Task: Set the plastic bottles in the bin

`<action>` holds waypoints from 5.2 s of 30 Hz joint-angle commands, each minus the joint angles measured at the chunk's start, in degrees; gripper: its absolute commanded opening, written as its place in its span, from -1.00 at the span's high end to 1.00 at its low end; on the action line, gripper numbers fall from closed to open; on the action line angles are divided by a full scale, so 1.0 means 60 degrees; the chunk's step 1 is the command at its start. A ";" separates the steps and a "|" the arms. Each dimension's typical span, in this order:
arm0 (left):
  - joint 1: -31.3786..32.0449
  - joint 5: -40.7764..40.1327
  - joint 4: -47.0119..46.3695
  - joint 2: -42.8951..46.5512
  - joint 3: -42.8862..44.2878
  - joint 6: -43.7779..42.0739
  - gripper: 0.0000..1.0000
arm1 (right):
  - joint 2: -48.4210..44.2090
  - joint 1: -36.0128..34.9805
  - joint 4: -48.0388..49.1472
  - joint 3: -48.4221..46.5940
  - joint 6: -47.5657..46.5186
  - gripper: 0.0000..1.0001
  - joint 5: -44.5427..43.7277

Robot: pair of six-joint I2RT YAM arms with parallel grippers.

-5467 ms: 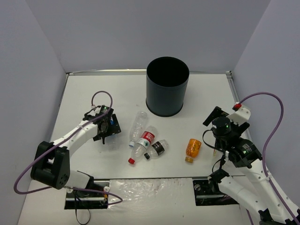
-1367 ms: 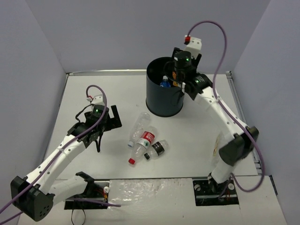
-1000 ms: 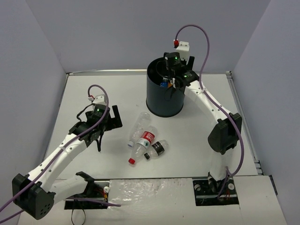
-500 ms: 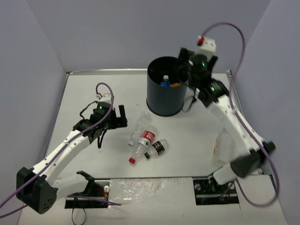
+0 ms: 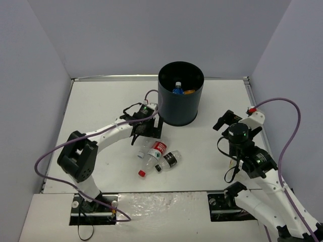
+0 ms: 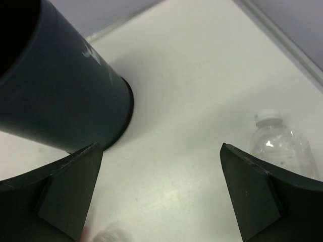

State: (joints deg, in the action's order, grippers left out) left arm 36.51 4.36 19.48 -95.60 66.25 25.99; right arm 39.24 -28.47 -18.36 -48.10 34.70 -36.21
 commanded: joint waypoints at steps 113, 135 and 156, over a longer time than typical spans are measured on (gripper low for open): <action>-0.2454 -0.2591 -0.0261 0.5440 -0.1362 0.0447 -0.94 | 0.6739 -0.5922 0.0823 0.0241 0.7165 -1.00 0.0681; -0.2495 -0.1730 -0.0591 0.5115 -0.1576 0.0385 -0.94 | 0.7963 -0.5949 0.1482 0.1225 0.8471 -0.32 -0.0088; -0.2489 0.0476 -0.1256 0.4698 -0.1827 0.0189 -0.94 | 0.3376 -0.4359 -0.0137 -0.3116 0.2090 0.39 -0.3726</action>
State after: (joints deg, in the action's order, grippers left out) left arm 21.99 -0.11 17.89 -66.18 55.36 27.48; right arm 56.07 -57.13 -21.09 -52.32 64.76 -46.07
